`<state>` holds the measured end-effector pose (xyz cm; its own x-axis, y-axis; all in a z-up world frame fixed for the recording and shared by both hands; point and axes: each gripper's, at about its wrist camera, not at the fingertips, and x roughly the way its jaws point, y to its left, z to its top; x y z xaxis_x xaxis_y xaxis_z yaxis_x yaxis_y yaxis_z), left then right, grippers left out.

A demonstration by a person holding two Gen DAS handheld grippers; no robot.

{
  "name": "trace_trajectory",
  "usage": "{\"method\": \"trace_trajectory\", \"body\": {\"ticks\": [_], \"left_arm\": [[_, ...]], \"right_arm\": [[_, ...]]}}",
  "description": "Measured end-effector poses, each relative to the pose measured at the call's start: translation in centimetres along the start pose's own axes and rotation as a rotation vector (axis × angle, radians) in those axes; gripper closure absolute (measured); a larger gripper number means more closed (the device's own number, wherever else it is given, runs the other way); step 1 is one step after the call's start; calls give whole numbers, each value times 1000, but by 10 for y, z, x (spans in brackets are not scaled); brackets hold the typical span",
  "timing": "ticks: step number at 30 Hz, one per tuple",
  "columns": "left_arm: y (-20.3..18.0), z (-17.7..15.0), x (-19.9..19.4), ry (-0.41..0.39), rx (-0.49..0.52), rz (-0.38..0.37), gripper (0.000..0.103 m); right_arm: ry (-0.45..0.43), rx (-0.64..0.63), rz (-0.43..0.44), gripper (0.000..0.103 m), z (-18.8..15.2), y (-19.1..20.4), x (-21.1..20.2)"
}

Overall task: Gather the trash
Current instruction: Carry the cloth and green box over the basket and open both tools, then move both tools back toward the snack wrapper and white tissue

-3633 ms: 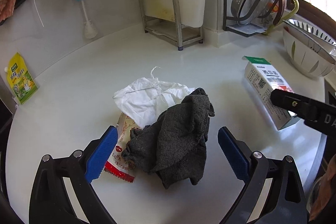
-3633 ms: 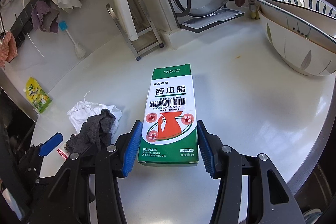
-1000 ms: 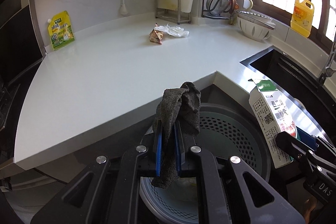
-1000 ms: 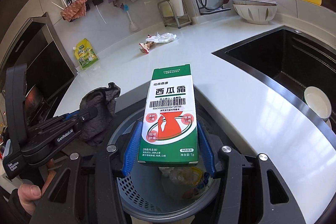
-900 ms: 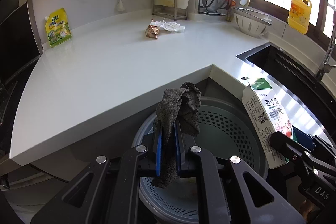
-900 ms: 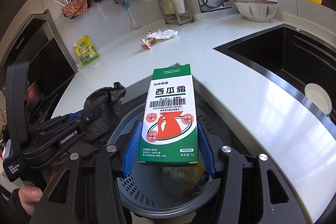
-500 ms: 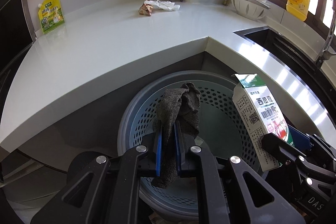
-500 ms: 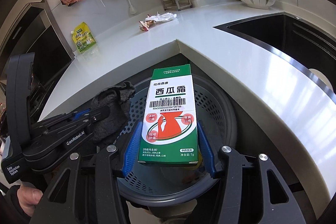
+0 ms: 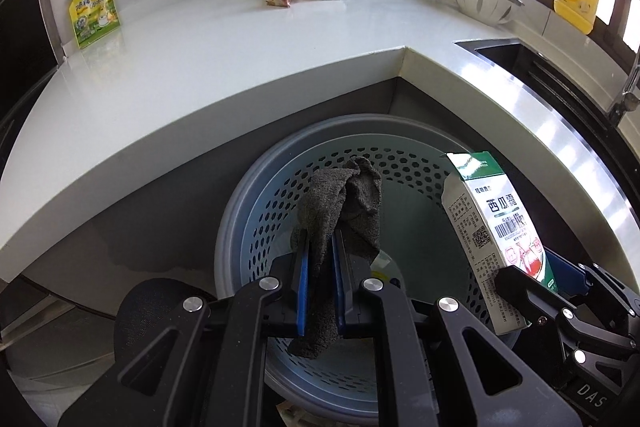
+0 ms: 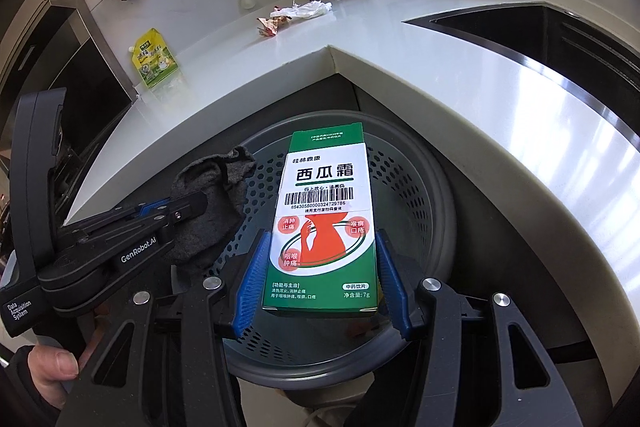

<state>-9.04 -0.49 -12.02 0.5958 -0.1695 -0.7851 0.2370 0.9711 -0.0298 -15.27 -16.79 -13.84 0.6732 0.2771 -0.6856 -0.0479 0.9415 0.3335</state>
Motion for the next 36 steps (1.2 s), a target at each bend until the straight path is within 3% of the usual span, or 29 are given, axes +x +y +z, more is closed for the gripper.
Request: {"method": "trace_trajectory", "body": {"ticks": [19, 21, 23, 25, 36], "left_arm": [[4, 0, 16, 45, -14, -12, 89], [4, -1, 15, 40, -15, -5, 83], [4, -1, 13, 31, -17, 4, 60], [5, -2, 8, 10, -25, 12, 46], [5, -1, 3, -2, -27, 13, 46]], "right_arm": [[18, 22, 6, 50, -1, -4, 9], [11, 25, 5, 48, -1, -5, 7], [7, 28, 4, 48, -1, -6, 6], [2, 32, 5, 48, -1, -7, 5], [-6, 37, 8, 48, -2, -8, 1]]}}
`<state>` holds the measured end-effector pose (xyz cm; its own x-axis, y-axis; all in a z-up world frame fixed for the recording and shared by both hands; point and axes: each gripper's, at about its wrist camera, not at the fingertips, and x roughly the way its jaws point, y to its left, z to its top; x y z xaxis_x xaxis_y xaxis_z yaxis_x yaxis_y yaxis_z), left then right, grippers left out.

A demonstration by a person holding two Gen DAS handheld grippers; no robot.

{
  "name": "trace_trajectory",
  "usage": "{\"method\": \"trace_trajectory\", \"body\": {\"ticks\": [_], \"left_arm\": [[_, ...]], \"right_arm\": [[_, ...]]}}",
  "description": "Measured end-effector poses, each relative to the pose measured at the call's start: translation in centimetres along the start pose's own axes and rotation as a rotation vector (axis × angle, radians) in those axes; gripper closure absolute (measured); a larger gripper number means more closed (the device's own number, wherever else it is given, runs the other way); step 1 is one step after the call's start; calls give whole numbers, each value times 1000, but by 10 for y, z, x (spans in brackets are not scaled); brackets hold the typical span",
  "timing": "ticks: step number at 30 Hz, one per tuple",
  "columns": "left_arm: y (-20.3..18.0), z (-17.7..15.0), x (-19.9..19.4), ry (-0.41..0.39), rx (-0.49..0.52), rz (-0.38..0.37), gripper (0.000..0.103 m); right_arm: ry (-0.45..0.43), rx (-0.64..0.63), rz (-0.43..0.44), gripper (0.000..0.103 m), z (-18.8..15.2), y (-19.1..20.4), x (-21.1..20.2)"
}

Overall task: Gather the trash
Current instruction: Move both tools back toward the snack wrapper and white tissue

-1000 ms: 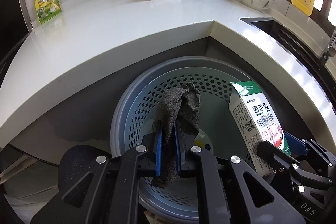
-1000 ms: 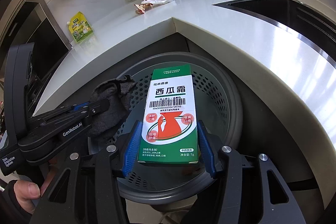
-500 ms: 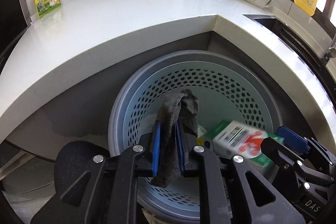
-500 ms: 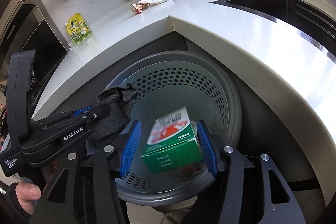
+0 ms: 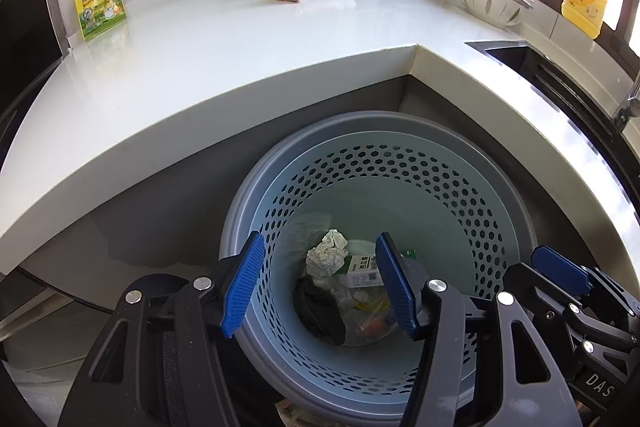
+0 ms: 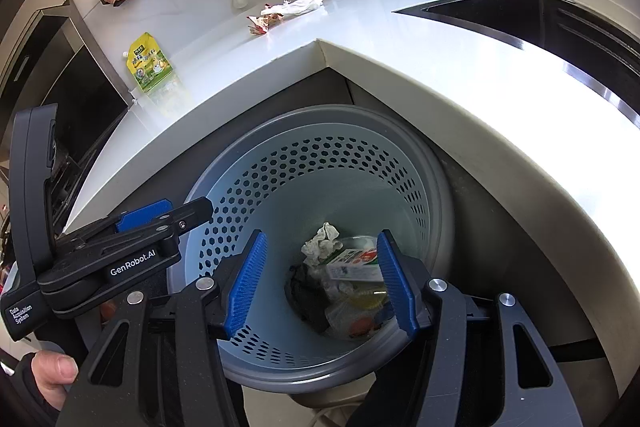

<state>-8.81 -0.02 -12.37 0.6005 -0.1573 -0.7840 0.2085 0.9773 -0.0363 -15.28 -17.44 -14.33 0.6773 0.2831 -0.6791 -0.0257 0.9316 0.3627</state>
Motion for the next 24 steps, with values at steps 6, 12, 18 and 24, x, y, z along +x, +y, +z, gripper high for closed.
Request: {"method": "trace_trajectory", "body": {"ticks": [6, 12, 18, 24], "left_arm": [[1, 0, -2, -6, 0, 9, 46], [6, 1, -6, -16, -11, 11, 40], [13, 6, -12, -32, -17, 14, 39], [29, 30, -26, -81, -46, 14, 33]], "right_arm": [[-3, 1, 3, 48, 0, -1, -1], [-3, -7, 11, 48, 0, 1, -1], [-19, -8, 40, 48, 6, 3, -4], [-62, -45, 54, 46, 33, 11, -10]]}}
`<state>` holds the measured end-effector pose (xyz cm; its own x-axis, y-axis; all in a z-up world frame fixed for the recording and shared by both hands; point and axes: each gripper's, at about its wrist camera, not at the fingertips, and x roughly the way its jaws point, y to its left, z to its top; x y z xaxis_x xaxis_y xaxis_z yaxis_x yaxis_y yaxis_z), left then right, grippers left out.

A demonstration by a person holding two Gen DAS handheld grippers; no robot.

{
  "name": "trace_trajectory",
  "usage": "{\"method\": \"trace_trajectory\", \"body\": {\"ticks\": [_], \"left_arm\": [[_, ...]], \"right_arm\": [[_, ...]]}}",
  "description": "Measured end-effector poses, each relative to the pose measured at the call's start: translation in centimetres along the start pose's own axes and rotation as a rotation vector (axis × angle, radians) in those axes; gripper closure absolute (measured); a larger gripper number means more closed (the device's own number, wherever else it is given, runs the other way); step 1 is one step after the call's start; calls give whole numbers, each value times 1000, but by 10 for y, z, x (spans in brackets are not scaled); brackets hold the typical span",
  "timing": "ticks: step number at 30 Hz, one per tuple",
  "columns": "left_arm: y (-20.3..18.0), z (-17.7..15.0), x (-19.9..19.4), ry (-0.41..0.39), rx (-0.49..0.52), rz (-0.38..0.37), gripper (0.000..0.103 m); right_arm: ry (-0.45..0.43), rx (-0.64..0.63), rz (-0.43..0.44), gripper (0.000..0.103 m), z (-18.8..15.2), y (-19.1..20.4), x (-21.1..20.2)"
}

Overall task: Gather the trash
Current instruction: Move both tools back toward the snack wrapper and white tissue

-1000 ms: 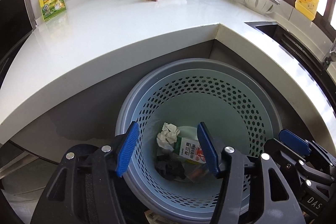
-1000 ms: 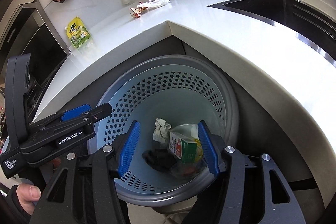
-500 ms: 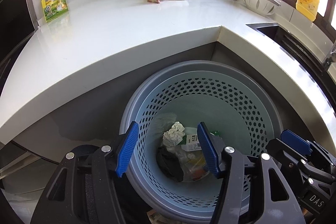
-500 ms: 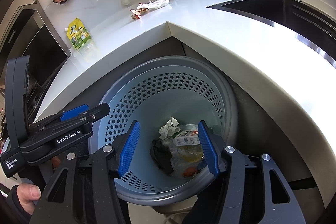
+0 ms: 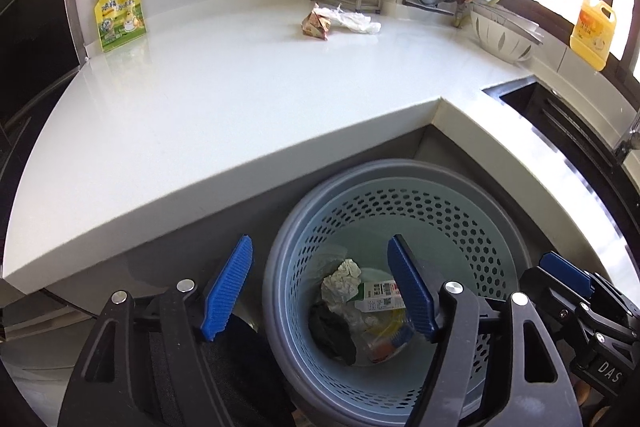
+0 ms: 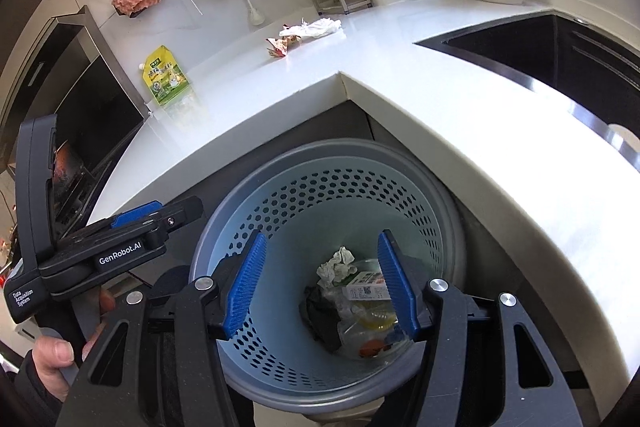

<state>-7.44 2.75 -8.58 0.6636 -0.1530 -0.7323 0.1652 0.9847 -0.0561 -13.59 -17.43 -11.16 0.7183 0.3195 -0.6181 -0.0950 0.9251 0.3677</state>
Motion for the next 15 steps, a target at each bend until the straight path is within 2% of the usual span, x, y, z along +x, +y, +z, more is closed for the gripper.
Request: {"method": "trace_trajectory", "body": {"ticks": [9, 15], "left_arm": [[23, 86, -15, -136, 7, 39, 21], [39, 151, -1, -170, -2, 33, 17]], "right_arm": [[-73, -85, 27, 43, 91, 14, 1], [-100, -147, 18, 38, 166, 27, 26]]}}
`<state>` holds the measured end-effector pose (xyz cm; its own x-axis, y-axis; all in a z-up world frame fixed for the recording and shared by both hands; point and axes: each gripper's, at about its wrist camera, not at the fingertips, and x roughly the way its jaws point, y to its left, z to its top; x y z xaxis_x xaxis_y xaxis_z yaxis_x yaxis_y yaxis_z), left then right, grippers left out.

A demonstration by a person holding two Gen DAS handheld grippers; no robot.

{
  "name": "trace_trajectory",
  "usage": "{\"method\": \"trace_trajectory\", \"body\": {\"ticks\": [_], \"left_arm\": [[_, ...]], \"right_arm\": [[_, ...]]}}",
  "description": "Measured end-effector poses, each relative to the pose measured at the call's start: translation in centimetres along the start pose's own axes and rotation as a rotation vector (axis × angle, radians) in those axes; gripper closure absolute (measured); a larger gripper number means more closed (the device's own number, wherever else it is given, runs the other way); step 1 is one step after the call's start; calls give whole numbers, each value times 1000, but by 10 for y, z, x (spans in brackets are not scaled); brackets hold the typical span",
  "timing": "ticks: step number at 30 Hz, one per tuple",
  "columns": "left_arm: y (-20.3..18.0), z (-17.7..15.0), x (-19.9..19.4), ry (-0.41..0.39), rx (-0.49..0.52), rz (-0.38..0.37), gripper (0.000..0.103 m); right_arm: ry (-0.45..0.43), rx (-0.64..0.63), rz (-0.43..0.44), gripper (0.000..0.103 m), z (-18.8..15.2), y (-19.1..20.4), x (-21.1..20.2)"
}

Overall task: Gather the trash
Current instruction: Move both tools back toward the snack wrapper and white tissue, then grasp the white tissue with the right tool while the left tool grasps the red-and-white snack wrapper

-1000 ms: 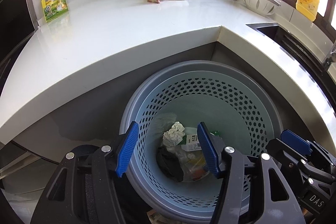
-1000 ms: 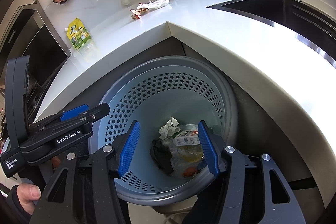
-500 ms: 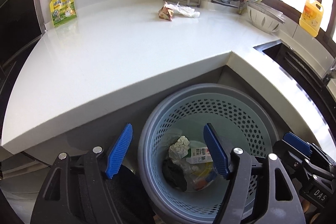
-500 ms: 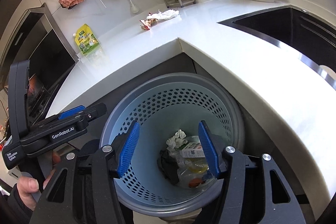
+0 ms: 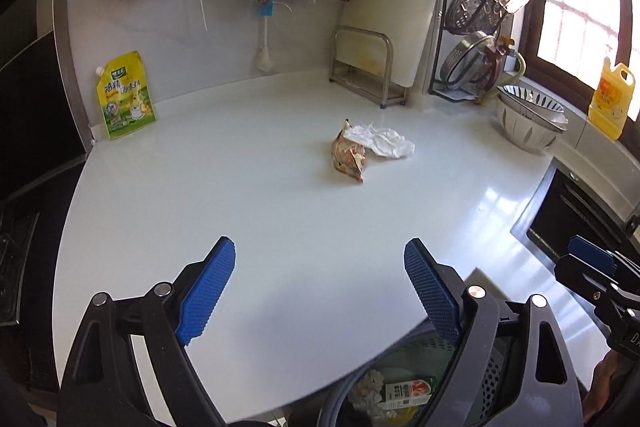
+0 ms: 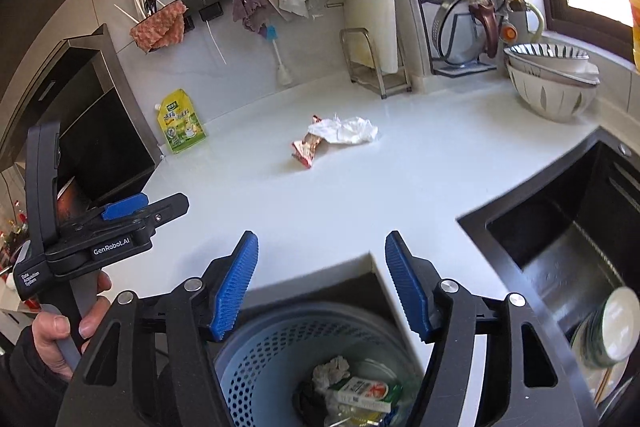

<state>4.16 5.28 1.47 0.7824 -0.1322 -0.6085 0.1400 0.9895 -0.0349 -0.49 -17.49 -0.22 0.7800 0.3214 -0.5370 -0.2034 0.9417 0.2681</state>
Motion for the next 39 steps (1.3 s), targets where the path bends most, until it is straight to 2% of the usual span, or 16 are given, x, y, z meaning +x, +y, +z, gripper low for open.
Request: {"method": "trace_trajectory", "body": {"ticks": [6, 12, 17, 22, 27, 33, 39], "left_arm": [[13, 46, 42, -36, -21, 34, 14], [28, 68, 89, -25, -40, 81, 10], [42, 76, 126, 20, -84, 89, 10], [47, 79, 150, 42, -87, 114, 10], [49, 76, 161, 61, -80, 117, 10], [42, 73, 163, 79, -64, 85, 10], [32, 73, 165, 86, -38, 89, 10]], "right_arm": [[49, -38, -3, 38, 58, -11, 64], [109, -59, -6, 33, 95, -26, 137], [160, -76, -19, 33, 110, -37, 192], [203, -81, -16, 33, 119, -42, 234], [243, -89, -36, 33, 123, -41, 268], [278, -89, -53, 34, 119, -41, 288], [279, -62, -50, 75, 118, -49, 286]]}}
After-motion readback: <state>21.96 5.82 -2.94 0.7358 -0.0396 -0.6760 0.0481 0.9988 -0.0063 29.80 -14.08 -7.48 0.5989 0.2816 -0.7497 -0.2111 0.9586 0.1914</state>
